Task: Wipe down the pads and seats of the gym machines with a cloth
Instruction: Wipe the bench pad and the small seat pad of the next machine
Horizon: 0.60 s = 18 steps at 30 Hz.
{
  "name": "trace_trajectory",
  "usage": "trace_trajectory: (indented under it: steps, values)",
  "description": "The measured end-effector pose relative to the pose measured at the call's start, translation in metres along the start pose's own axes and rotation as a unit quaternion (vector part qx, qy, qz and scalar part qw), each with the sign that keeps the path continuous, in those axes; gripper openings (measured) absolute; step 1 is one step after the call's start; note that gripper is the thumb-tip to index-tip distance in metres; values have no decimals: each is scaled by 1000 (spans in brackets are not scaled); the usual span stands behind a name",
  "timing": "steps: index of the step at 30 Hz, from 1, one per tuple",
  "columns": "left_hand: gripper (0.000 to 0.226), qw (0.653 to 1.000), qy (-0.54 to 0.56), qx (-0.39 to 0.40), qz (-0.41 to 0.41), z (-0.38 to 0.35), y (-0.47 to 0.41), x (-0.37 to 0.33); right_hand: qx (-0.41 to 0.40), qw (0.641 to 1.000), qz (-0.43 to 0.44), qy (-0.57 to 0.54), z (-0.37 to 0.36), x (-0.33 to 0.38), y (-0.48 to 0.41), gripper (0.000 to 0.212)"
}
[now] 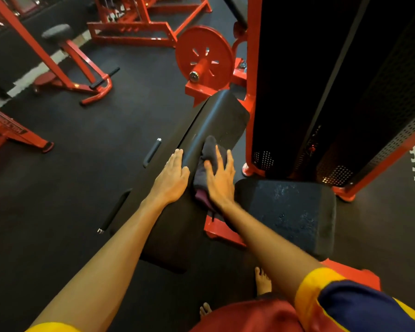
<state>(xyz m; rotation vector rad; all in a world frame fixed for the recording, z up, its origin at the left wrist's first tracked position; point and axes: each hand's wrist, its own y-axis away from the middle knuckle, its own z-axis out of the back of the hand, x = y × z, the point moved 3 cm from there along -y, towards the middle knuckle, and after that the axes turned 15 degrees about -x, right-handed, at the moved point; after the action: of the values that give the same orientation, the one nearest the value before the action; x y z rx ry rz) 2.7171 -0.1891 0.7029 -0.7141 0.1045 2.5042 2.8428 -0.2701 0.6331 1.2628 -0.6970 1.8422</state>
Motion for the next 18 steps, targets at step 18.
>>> trace_trajectory:
  steps: [18]
  values:
    - [59, 999, -10, -12, 28, 6, 4, -10, 43, 929, 341, 133, -14, 50, -80, 59]
